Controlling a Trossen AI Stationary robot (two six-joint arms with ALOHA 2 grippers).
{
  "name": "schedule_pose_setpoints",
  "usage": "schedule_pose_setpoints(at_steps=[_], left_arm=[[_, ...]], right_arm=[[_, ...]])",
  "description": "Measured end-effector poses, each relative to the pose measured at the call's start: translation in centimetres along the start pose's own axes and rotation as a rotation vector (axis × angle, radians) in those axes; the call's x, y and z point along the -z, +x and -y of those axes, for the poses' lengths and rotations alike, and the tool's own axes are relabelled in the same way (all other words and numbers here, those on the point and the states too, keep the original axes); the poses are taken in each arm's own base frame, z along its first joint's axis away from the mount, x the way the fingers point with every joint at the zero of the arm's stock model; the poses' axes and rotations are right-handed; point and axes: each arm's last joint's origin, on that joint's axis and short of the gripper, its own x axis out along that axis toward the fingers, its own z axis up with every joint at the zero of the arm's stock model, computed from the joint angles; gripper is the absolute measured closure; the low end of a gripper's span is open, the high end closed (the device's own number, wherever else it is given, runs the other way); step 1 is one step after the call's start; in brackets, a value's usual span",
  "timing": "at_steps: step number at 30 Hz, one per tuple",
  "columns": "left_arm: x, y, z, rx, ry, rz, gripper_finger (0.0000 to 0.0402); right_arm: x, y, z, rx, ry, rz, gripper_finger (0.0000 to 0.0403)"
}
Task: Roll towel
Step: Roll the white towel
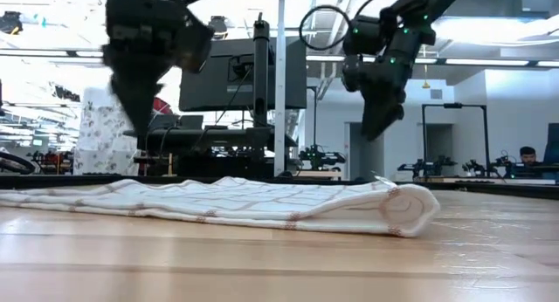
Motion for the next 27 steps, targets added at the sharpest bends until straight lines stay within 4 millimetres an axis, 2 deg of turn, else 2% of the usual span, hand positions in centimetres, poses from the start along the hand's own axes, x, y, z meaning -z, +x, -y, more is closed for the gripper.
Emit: schedule_pose_setpoints(at_steps=[3,7,12,15,20,27], left_arm=[[-0.3,0.9,-1.5,-0.099,0.072,0.026,0.0284],[0.0,3.6,-3.8,-0.149,0.072,-0.032,0.0284],[1.0,6.2,-4.9,-0.078,0.022,-0.073,0.0284],[1.4,6.9,-4.5,-0.010,-0.035,-0.081,0.0284],[1.9,7.1,-3.1,0.029,-0.090,-0.075,0.0284],[2.3,6.9,-0.7,0.114,-0.138,-0.016,0.0284]], right_arm=[[1.2,1.9,-1.9,-0.030,0.016,-0.008,0.0223],[3.3,4.5,-4.4,-0.066,0.010,-0.046,0.0223],[4.9,6.2,-6.5,-0.020,-0.033,-0.057,0.0223],[5.5,7.0,-6.3,0.057,-0.049,-0.070,0.0223],[5.6,7.5,-5.3,0.078,-0.088,-0.087,0.0223],[4.2,7.1,-2.1,0.113,-0.078,-0.069,0.0223]])
